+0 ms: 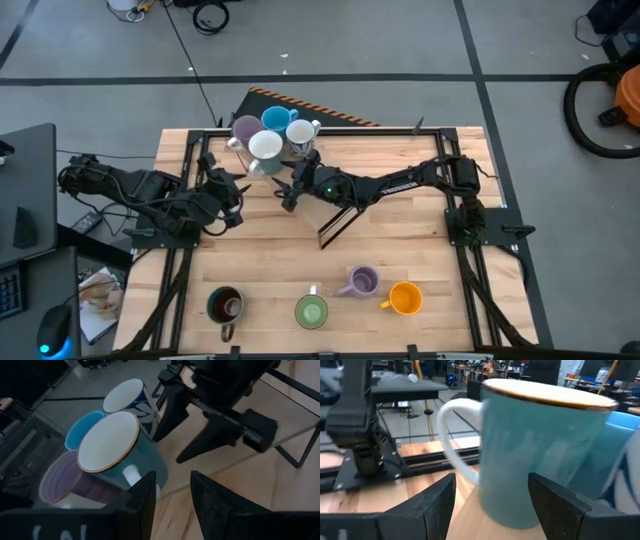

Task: Place coffee mugs
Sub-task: Adjust the mugs on the shelf, then put the purple mug on the shelf

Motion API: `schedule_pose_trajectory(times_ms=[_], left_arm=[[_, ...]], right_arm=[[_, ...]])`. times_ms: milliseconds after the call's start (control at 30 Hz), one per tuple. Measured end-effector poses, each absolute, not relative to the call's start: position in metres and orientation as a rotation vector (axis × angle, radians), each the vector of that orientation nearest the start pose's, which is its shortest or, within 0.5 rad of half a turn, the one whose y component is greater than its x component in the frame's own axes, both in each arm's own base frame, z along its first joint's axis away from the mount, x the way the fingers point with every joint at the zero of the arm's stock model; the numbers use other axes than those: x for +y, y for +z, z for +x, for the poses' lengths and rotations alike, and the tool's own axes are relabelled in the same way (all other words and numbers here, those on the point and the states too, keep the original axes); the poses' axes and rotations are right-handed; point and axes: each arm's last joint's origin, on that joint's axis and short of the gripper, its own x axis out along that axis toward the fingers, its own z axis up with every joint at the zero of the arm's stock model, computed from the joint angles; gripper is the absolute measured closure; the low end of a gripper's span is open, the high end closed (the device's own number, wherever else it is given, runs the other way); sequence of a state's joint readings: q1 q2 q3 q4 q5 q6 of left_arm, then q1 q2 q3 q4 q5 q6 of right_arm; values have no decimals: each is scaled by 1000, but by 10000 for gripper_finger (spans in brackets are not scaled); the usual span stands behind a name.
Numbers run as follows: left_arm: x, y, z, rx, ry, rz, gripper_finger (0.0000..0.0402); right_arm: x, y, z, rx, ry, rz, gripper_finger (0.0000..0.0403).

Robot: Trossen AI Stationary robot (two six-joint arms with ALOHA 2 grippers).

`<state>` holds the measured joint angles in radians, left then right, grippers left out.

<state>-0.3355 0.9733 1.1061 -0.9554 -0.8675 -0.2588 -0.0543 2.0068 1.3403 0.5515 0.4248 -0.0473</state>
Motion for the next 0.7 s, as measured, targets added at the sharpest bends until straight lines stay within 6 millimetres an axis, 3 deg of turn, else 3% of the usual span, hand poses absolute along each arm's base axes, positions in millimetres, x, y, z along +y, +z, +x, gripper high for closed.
schedule_pose_trajectory(times_ms=[300, 467, 700], left_arm=[[-34, 345, 160, 676, 529, 158, 274], [-39, 343, 160, 733, 385, 65, 274], [-43, 340, 161, 779, 277, -78, 274]], right_arm=[[-12, 234, 442, 299, -409, -152, 148], [5, 257, 420, 424, -318, -247, 148], [31, 309, 366, 541, -219, -327, 148]])
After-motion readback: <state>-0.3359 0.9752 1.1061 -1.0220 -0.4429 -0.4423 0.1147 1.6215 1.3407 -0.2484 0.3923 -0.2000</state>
